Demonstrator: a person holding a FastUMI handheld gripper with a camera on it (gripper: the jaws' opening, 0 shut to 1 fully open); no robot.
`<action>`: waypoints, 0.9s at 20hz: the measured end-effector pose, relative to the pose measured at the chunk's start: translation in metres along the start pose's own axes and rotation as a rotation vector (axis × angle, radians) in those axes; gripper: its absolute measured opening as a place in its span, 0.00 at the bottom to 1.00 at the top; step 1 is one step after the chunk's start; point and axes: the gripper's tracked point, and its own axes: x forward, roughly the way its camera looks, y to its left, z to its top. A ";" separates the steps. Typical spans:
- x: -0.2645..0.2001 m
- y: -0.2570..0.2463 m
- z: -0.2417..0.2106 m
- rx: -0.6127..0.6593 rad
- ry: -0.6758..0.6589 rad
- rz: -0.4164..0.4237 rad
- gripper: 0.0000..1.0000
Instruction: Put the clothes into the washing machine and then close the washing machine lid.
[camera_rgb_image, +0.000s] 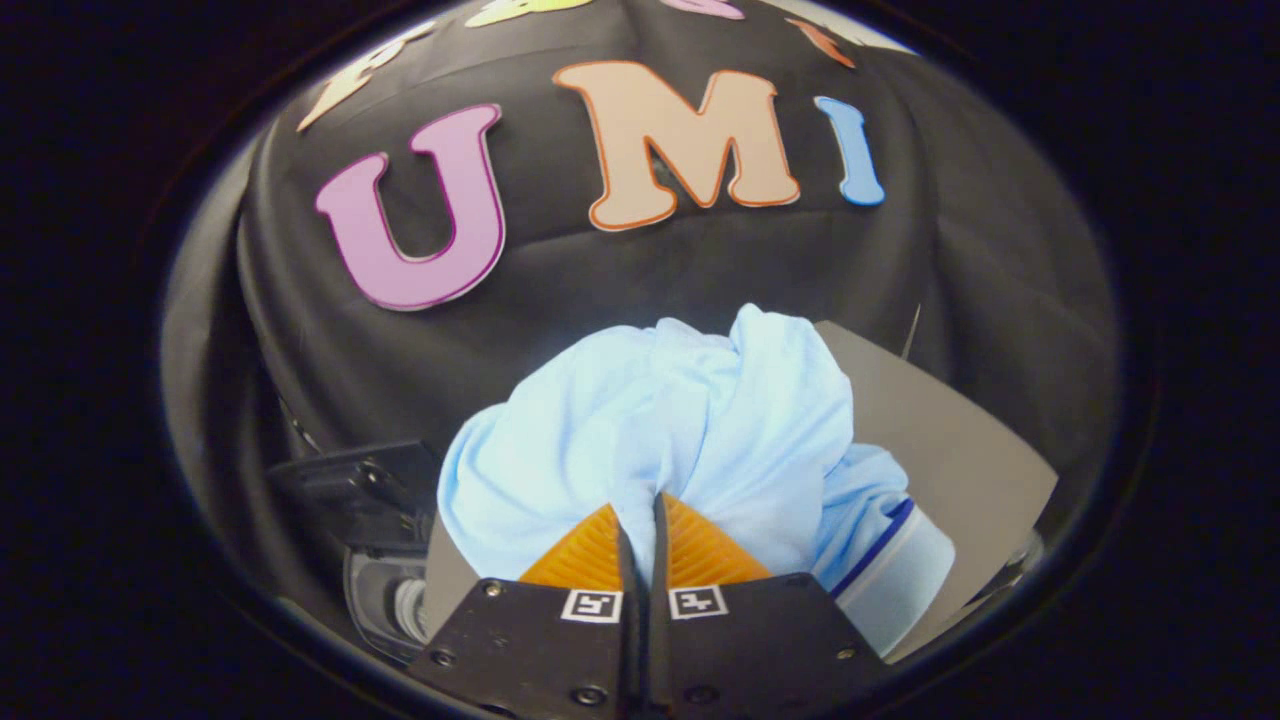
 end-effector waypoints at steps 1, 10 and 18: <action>0.002 0.012 -0.004 0.037 0.000 0.056 0.02; 0.008 0.186 -0.063 0.007 0.059 0.356 0.01; 0.066 0.262 -0.139 -0.117 0.179 0.394 0.01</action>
